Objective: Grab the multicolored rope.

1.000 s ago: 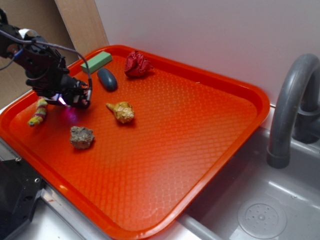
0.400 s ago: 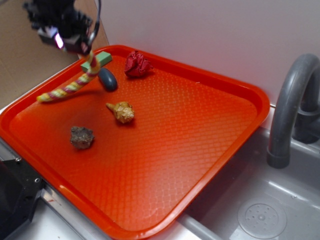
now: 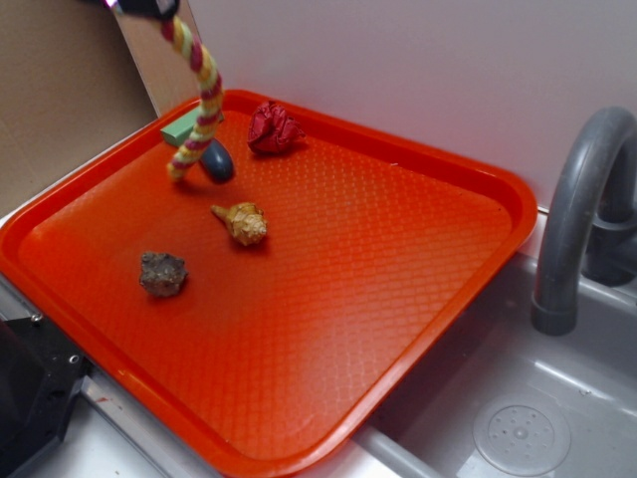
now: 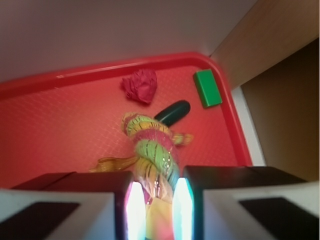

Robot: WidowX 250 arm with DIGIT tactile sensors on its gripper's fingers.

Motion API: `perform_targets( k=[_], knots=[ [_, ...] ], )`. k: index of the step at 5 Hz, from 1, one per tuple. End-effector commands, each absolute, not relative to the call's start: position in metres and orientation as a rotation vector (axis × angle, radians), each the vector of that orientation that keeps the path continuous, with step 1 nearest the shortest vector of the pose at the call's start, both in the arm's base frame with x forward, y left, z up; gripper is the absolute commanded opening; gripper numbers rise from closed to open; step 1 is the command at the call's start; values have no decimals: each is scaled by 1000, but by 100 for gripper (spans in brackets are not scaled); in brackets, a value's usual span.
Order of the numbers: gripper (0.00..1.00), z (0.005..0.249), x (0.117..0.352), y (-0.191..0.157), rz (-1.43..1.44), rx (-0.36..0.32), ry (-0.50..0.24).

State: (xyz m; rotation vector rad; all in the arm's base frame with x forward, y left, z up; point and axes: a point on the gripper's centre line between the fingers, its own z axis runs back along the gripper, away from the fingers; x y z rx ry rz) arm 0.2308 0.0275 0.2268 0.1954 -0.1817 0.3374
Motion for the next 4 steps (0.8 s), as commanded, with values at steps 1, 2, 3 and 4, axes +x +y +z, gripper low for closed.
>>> perform_targets(
  k=[1,2,3,4],
  knots=[
    [0,292,229,17,238,136,-245],
    [0,308,233,10,208,129,-243],
    [0,308,243,7,197,121,-244],
    [0,299,244,8,108,96,-195]
  ],
)
